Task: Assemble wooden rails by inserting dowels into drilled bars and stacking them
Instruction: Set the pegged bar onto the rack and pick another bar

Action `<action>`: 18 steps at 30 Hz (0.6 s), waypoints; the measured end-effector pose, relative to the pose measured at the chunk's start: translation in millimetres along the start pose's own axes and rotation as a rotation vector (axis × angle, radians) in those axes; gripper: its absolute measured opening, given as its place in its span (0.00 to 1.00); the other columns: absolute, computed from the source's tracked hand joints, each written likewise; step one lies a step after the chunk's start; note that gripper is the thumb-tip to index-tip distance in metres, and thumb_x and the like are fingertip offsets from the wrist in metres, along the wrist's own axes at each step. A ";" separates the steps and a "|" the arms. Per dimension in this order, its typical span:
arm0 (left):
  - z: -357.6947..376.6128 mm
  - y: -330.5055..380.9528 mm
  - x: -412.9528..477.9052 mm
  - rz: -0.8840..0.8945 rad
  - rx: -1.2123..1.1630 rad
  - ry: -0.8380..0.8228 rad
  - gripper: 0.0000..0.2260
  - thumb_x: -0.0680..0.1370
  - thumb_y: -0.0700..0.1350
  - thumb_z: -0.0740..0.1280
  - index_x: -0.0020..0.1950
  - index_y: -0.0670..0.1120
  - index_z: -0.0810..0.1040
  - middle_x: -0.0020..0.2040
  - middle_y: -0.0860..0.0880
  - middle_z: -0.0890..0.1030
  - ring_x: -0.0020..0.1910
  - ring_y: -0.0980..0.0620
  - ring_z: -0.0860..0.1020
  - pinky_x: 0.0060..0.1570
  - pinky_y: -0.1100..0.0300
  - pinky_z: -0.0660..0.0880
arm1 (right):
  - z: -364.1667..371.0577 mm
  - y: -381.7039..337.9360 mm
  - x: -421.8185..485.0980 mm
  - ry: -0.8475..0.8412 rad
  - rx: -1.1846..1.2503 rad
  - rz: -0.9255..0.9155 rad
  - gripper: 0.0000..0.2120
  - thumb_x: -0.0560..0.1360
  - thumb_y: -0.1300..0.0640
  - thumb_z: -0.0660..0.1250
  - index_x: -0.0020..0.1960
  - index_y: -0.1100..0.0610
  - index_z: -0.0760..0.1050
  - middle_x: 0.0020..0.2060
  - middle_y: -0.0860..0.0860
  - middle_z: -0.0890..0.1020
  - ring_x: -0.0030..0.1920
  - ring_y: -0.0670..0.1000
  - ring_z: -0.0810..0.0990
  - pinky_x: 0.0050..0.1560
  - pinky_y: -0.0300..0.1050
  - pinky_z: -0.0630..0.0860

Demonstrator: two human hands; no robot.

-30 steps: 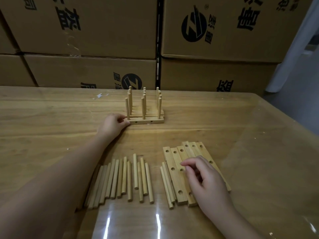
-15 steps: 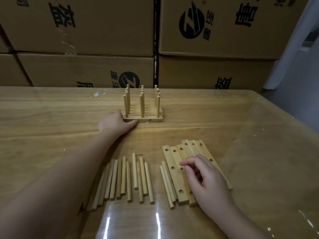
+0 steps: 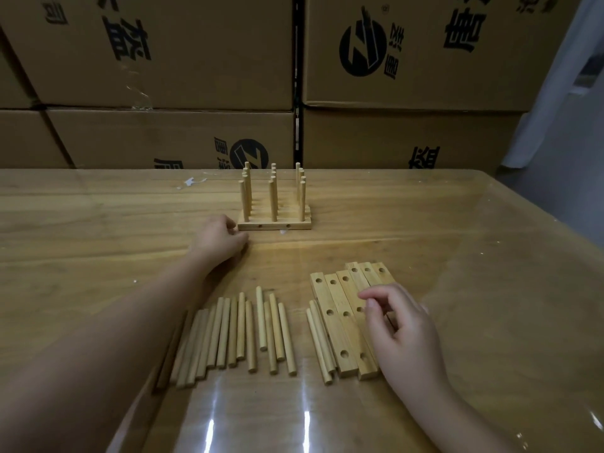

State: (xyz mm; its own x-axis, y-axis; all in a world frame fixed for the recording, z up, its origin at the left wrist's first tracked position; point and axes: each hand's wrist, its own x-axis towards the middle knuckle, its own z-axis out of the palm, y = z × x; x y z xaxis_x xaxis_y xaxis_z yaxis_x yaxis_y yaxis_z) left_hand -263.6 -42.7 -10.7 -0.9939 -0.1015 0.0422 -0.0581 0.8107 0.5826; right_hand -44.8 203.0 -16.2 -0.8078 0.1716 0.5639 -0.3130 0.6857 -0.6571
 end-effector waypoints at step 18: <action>-13.3 26.7 -214.2 0.093 -0.652 -0.119 0.05 0.79 0.43 0.64 0.47 0.51 0.78 0.35 0.53 0.81 0.30 0.60 0.77 0.29 0.67 0.73 | -16.7 9.2 12.4 0.145 -0.156 0.295 0.06 0.74 0.62 0.64 0.46 0.55 0.78 0.50 0.51 0.74 0.54 0.55 0.72 0.58 0.51 0.61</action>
State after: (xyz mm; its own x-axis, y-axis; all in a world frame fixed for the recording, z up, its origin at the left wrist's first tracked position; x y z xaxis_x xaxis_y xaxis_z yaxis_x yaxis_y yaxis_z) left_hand -51.0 -7.0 6.7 -0.9978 0.0468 0.0480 0.0597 0.2947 0.9537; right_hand -49.4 223.3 -6.9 -0.7690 0.4690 0.4343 0.0114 0.6894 -0.7242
